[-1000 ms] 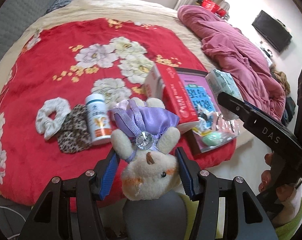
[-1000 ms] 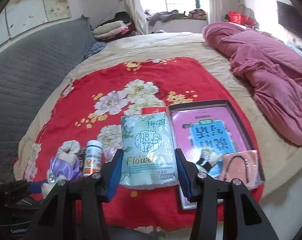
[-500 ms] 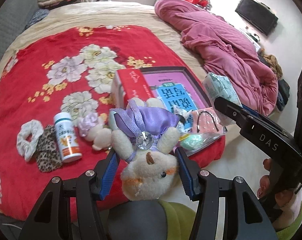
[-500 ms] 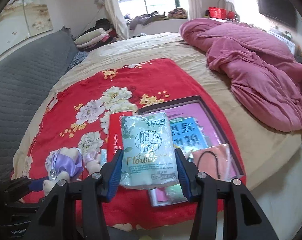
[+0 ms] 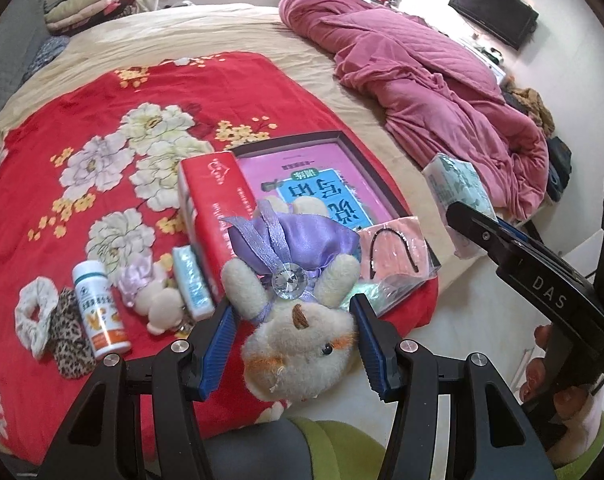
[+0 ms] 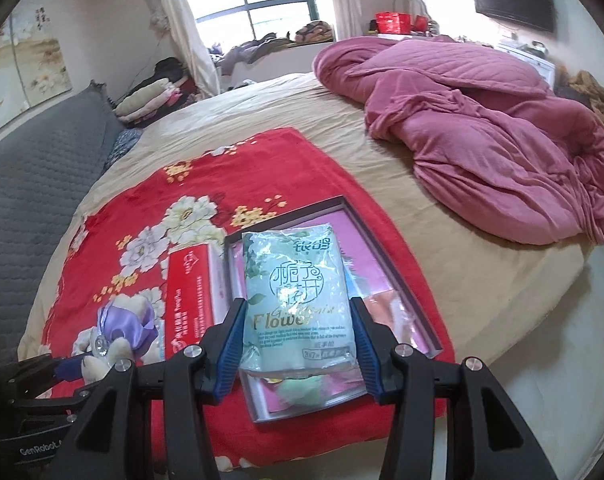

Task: Organize soft objects
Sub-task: 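Carry the plush bear and tissue packet toward the pink tray with both tools, then lower the tissue packet into the tray and open the right tool while the left lowers the bear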

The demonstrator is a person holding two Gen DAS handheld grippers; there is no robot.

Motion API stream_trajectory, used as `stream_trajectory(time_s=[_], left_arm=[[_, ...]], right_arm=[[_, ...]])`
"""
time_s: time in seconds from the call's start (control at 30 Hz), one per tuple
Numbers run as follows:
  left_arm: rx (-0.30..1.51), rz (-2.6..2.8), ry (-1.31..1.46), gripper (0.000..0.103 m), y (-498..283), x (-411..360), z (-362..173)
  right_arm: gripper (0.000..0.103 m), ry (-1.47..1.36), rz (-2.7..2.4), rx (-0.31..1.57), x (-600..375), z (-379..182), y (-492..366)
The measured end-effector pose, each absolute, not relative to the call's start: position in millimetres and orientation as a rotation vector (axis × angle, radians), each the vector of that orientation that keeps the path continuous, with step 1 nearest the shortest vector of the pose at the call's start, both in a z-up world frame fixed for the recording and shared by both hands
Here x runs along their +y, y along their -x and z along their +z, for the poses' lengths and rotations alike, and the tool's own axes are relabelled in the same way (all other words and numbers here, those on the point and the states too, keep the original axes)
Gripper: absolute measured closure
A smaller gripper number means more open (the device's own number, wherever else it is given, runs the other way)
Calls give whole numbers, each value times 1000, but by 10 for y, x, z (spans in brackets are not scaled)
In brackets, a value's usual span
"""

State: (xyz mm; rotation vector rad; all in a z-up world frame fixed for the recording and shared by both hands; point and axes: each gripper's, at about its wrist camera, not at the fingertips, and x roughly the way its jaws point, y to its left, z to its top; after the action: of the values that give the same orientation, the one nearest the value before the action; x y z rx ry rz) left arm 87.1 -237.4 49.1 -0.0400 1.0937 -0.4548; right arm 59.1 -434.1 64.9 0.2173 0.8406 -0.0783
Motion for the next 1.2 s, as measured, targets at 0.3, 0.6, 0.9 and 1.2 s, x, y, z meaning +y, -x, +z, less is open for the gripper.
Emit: stream_trajectory(time_s=[0.3, 0.6, 0.9, 1.2], left_arm=[[1136, -491, 1, 45, -1097, -2702, 275], [1179, -530, -46, 45, -1248, -3050, 34], [1222, -571, -103, 45, -1332, -3320, -211], [1265, -595, -157, 45, -1397, -3489, -436]], right_arm=[[53, -233, -115, 856, -4511, 549, -636], [53, -231, -133, 895, -4638, 338, -722], [53, -243, -143, 949, -4734, 87, -803], [53, -237, -148, 983, -4783, -38, -892]])
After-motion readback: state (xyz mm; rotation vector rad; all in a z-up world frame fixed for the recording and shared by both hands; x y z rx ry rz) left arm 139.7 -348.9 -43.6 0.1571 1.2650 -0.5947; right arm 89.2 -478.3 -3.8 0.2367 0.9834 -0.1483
